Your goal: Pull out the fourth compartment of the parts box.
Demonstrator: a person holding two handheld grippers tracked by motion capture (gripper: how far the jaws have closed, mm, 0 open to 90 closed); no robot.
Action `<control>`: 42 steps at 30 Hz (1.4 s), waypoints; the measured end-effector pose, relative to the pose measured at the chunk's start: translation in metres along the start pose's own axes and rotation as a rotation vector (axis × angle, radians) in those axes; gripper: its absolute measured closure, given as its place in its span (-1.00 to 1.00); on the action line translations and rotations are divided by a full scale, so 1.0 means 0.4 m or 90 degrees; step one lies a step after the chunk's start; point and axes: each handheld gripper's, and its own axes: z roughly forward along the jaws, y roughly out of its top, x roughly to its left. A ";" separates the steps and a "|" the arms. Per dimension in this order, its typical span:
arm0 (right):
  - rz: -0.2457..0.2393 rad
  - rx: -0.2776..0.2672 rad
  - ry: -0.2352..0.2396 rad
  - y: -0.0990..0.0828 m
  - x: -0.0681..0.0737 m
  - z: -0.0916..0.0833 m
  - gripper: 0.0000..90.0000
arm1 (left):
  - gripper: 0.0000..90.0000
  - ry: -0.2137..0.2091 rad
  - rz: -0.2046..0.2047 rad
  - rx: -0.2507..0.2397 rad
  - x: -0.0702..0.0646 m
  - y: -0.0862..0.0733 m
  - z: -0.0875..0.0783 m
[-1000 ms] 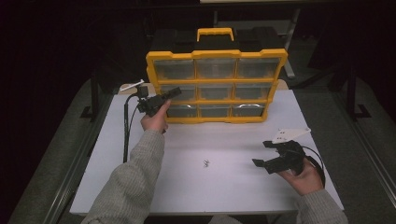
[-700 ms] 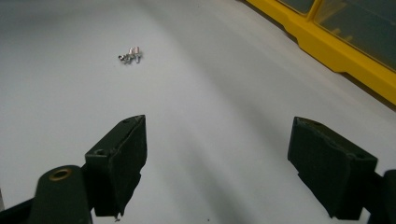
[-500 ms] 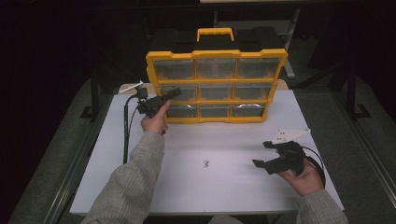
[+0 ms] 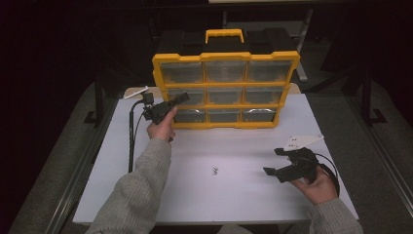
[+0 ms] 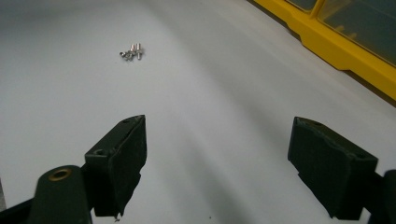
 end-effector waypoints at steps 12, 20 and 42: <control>0.000 0.002 0.001 0.000 0.002 0.000 -0.59 | 0.76 -0.004 0.007 0.005 -0.003 -0.003 -0.005; -0.005 0.001 0.002 0.001 0.005 0.002 -0.59 | 0.76 -0.009 0.013 0.008 -0.008 -0.010 -0.015; -0.006 0.008 0.005 -0.002 0.009 0.010 -0.59 | 0.76 -0.020 0.039 0.027 -0.029 -0.029 -0.046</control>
